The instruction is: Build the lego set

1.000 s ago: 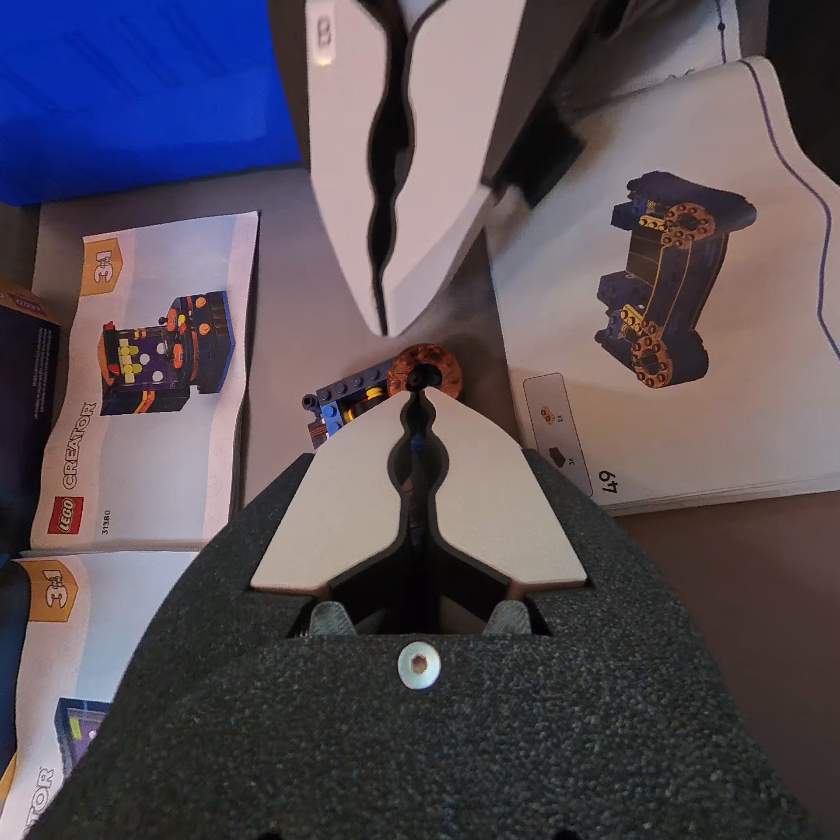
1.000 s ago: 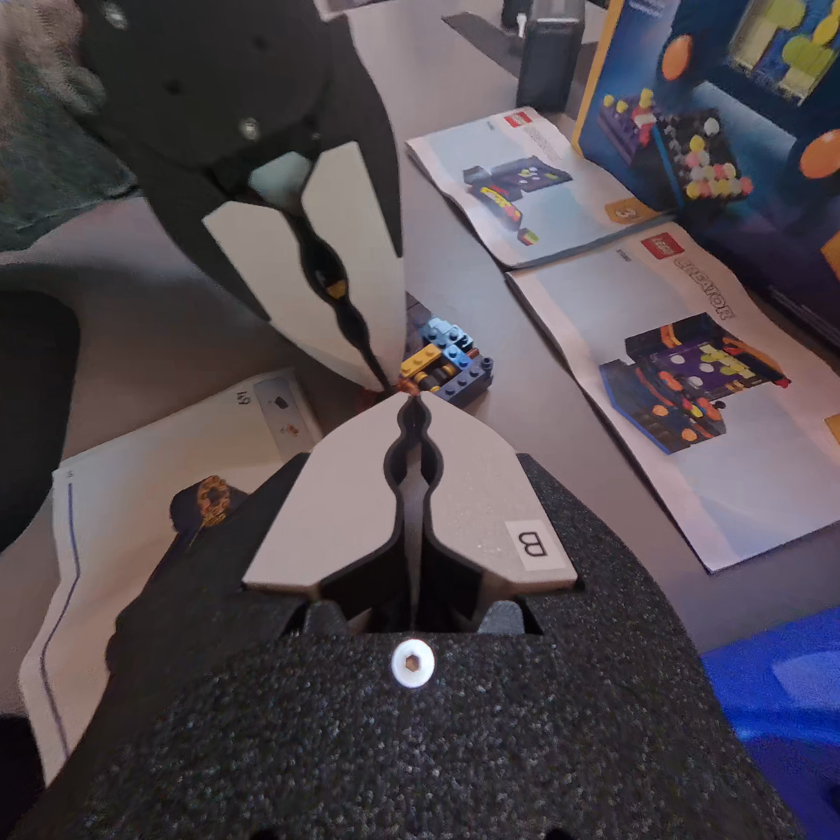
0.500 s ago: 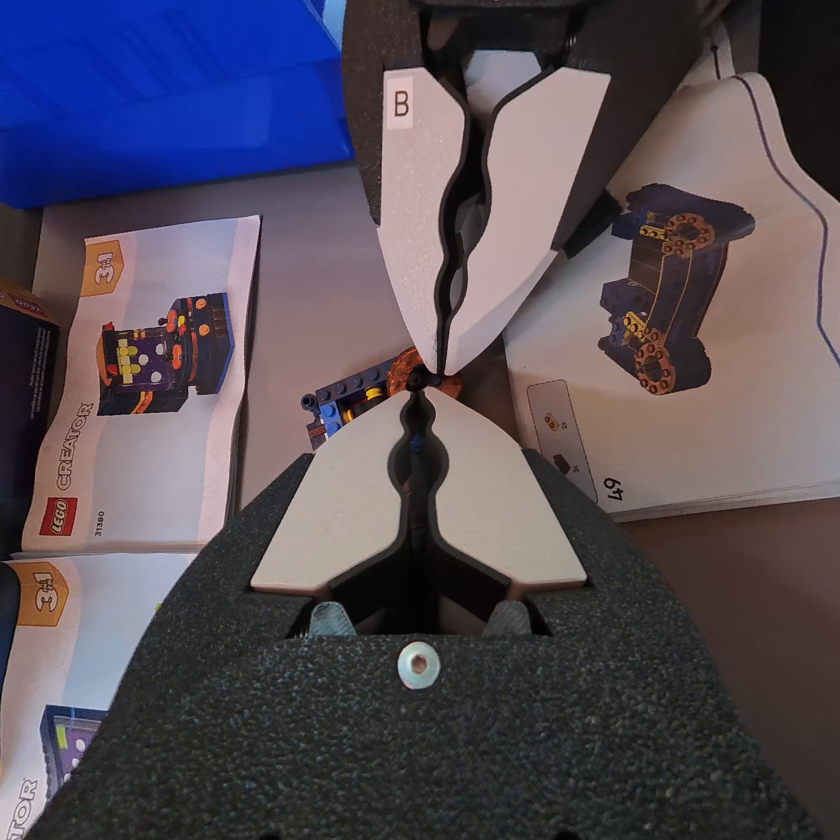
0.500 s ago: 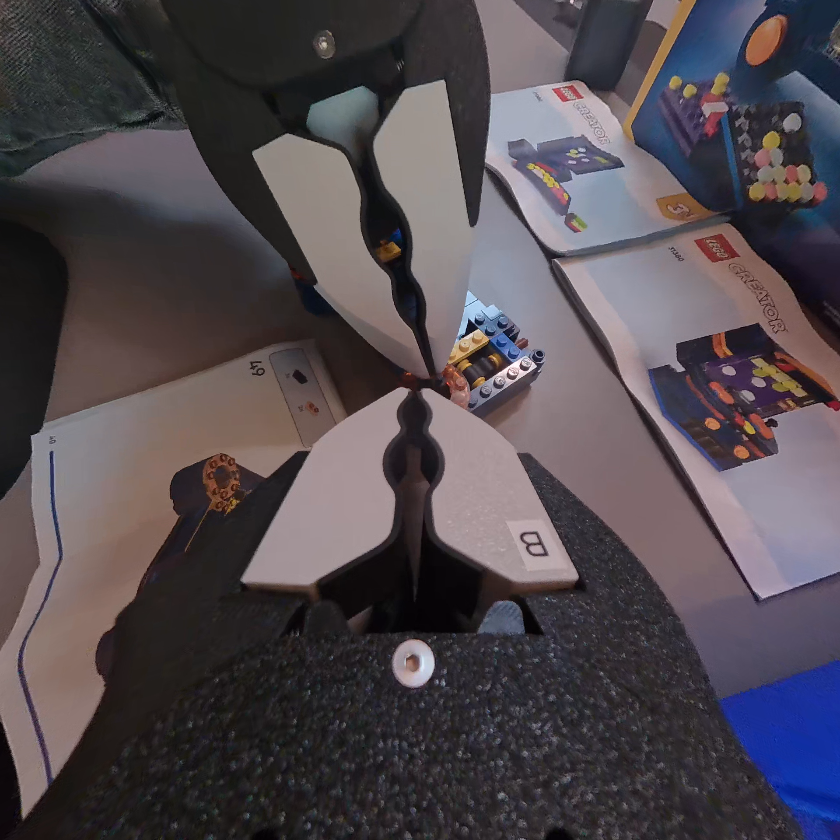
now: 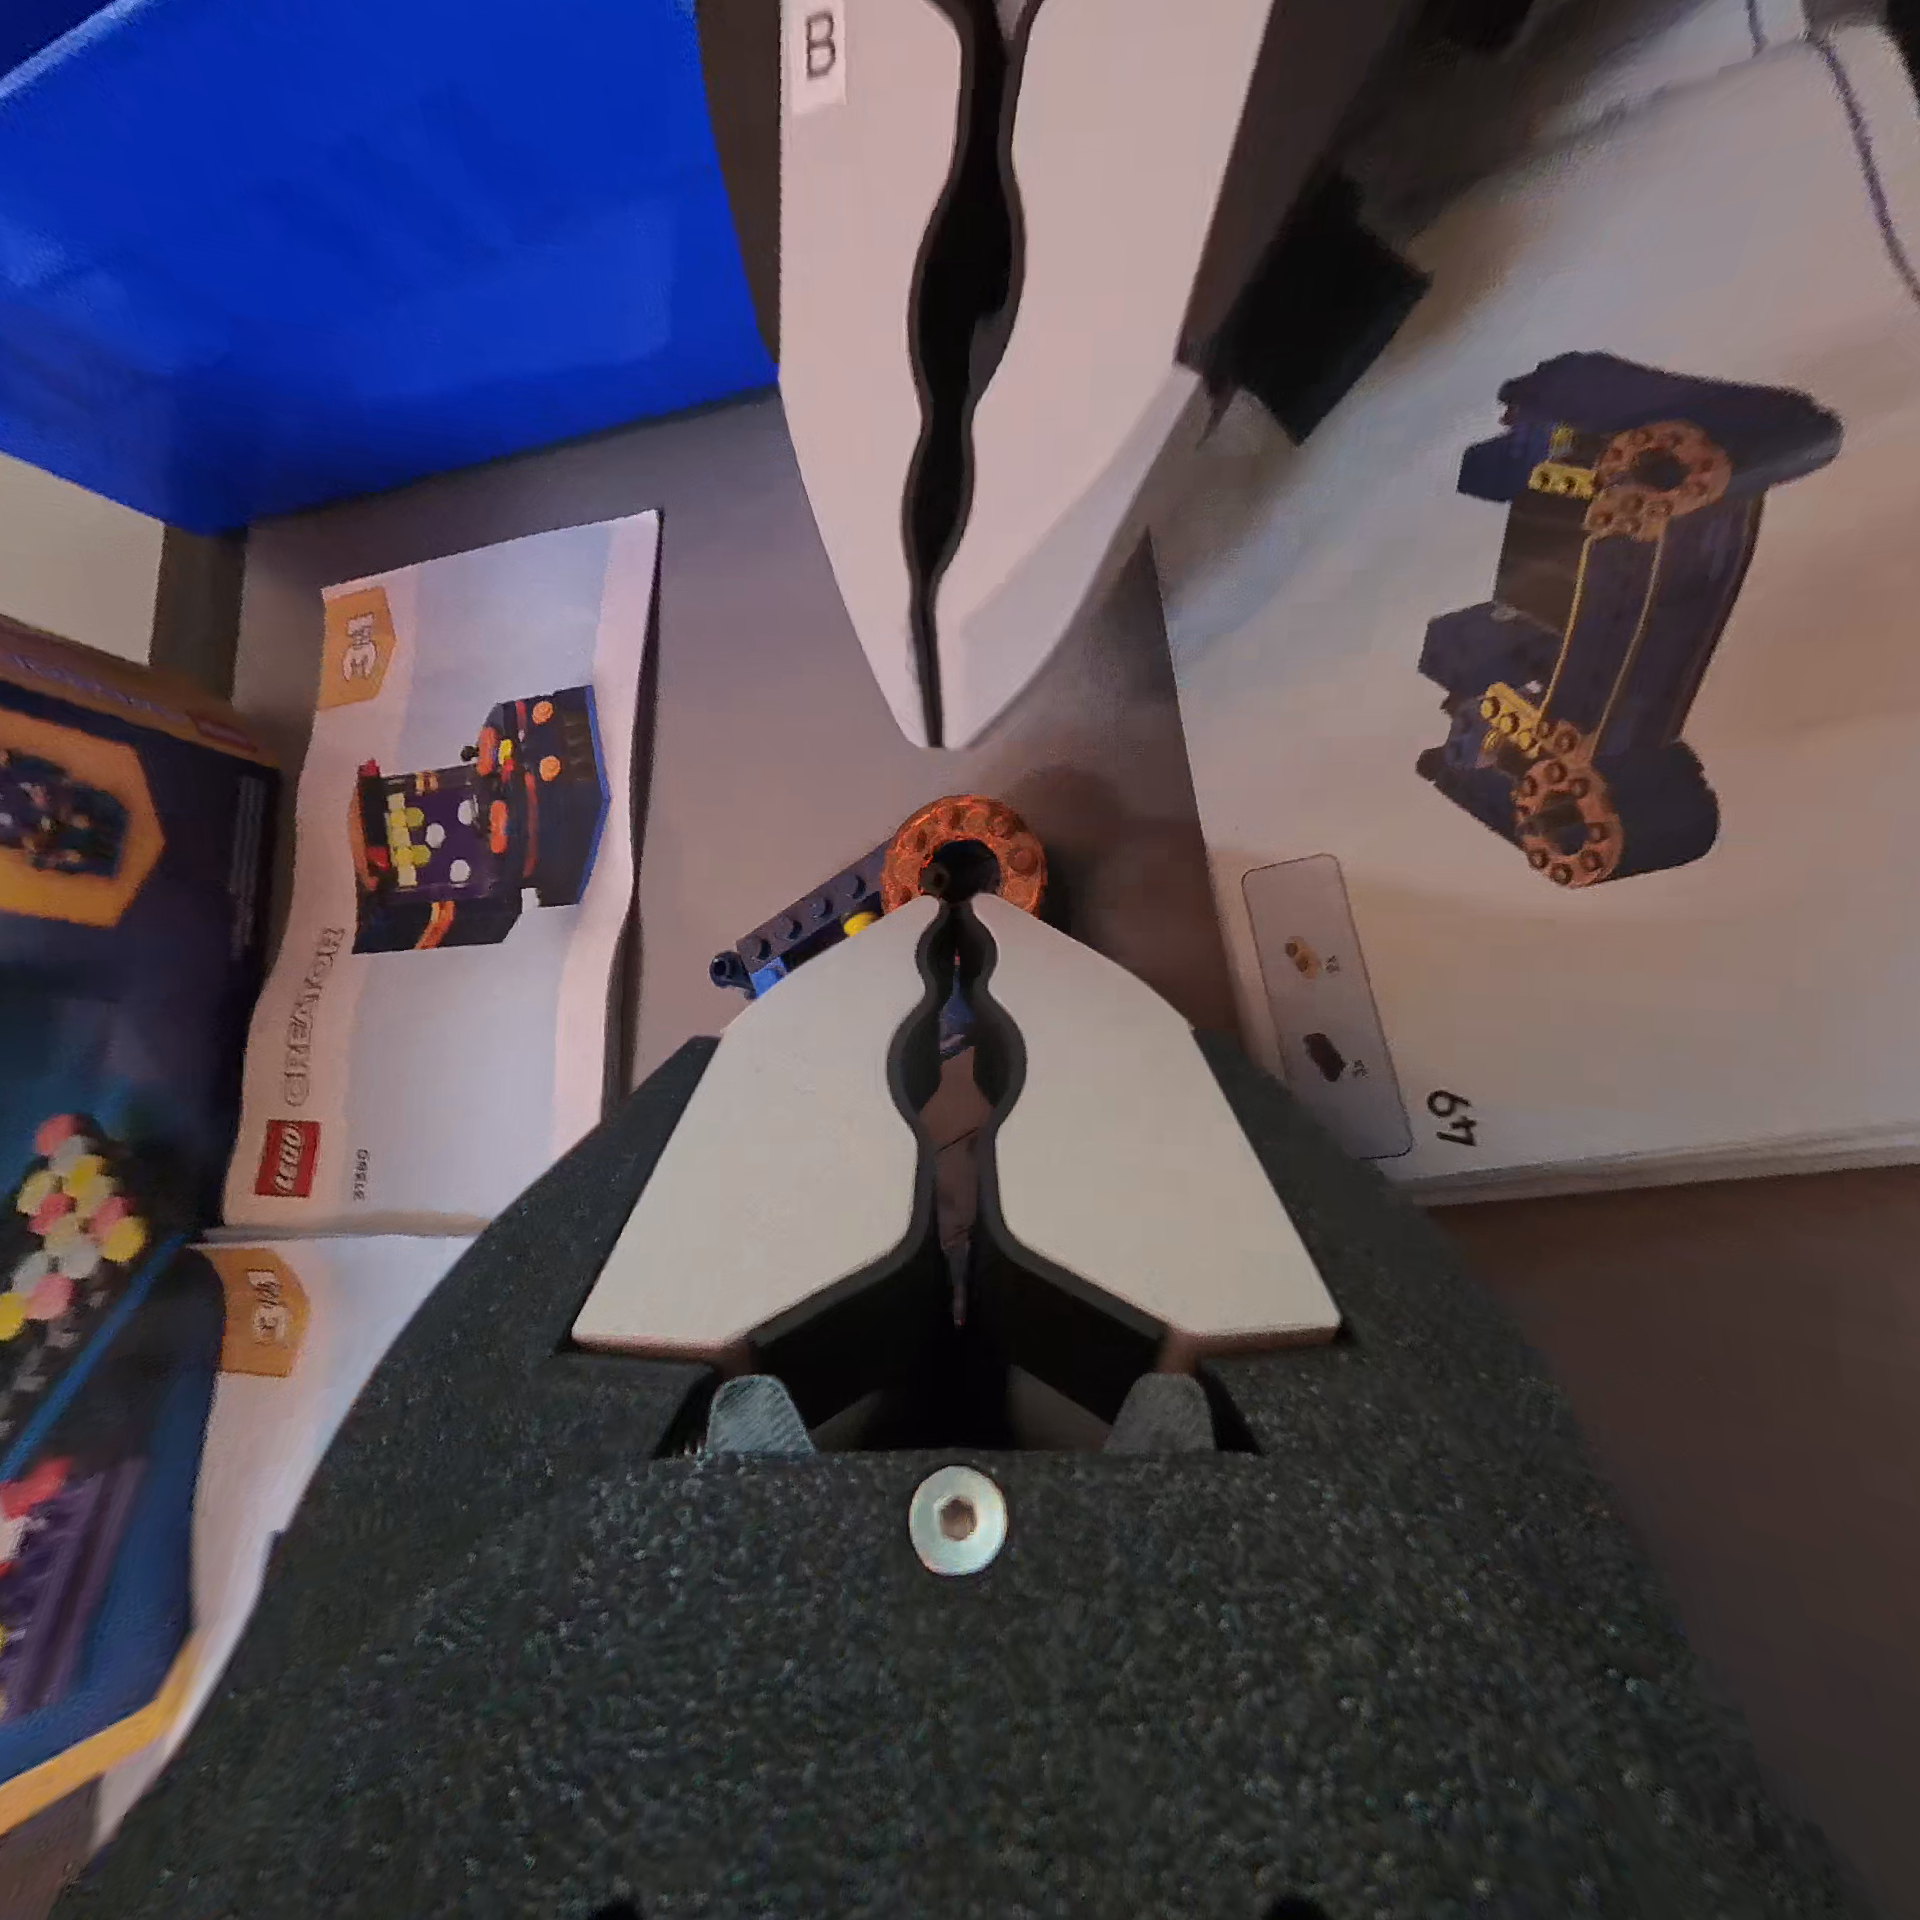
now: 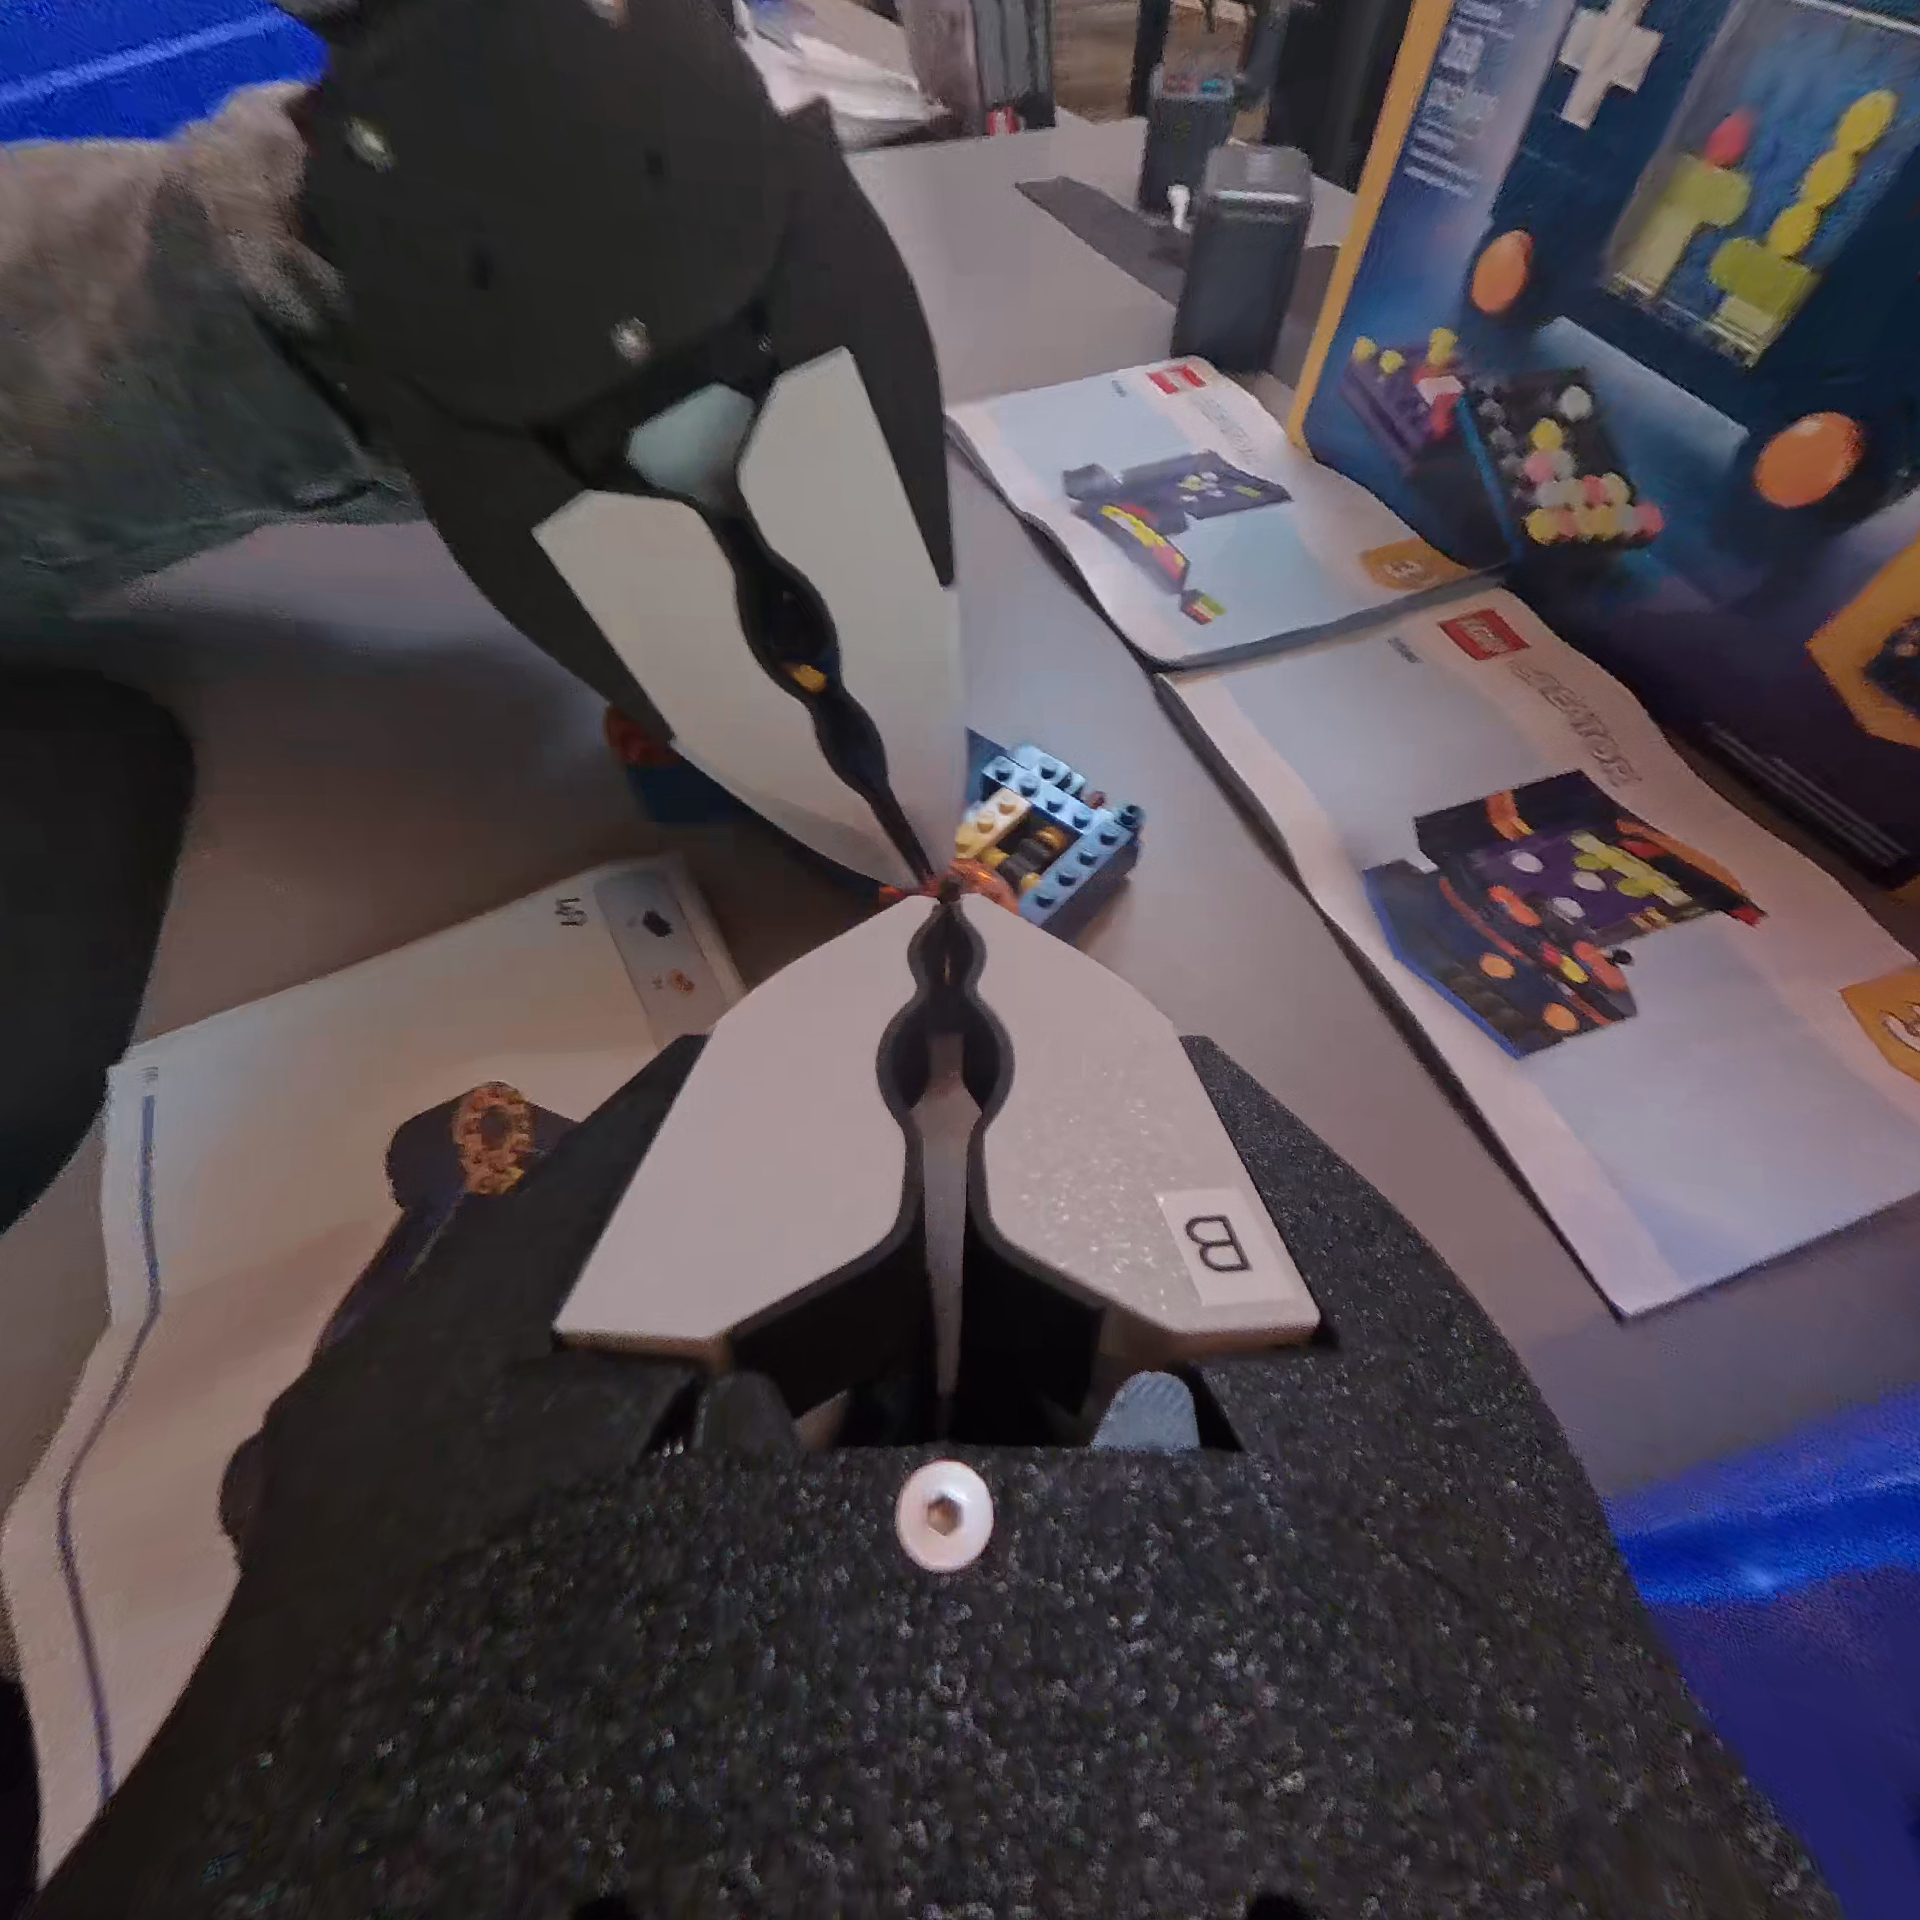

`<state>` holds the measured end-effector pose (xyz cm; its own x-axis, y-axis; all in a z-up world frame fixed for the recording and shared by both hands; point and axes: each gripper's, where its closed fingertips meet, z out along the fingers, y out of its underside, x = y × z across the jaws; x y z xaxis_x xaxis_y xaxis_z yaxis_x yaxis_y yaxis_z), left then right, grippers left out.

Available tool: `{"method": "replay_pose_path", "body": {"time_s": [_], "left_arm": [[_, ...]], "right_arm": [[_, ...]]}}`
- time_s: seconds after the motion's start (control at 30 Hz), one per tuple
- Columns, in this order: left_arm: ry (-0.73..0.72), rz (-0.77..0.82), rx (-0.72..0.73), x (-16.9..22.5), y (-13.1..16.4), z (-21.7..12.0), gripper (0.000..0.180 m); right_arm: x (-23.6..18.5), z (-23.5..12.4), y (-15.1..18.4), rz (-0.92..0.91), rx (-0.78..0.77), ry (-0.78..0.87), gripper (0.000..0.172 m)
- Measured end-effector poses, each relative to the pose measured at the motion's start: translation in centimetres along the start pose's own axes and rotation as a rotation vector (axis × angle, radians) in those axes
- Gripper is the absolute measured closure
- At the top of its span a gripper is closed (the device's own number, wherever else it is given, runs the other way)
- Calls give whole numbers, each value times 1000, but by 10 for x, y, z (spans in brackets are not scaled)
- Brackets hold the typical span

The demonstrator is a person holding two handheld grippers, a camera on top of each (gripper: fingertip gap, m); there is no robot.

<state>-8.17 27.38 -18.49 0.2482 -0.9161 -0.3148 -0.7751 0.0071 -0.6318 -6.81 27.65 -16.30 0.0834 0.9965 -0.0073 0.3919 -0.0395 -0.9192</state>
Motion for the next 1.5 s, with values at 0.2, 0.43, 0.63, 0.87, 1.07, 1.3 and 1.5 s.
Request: {"method": "replay_pose_path", "body": {"time_s": [0.2, 0.43, 0.63, 0.87, 1.07, 1.3, 1.5], "left_arm": [[-53, -34, 35, -2, 1, -11, 170], [-38, -98, 90, 1, -4, -2, 173], [-1, -142, 30, 4, -3, 0, 180], [36, -135, -71, 5, -1, 0, 180], [30, -81, -202, 5, -1, -1, 180], [2, -144, -40, -20, -17, -22, 180], [-1, -111, -56, -21, -2, -6, 180]], "right_arm": [[8, 15, 7, -23, -71, 38, 172], [9, 18, 12, -19, -108, 32, 172], [9, 18, 13, -12, -116, 53, 171], [9, 17, 15, -11, -142, 60, 170], [9, 17, 14, -34, -136, 66, 171], [3, -2, -6, -15, 27, 7, 172], [-10, 11, 9, -103, -70, -30, 172]]}}
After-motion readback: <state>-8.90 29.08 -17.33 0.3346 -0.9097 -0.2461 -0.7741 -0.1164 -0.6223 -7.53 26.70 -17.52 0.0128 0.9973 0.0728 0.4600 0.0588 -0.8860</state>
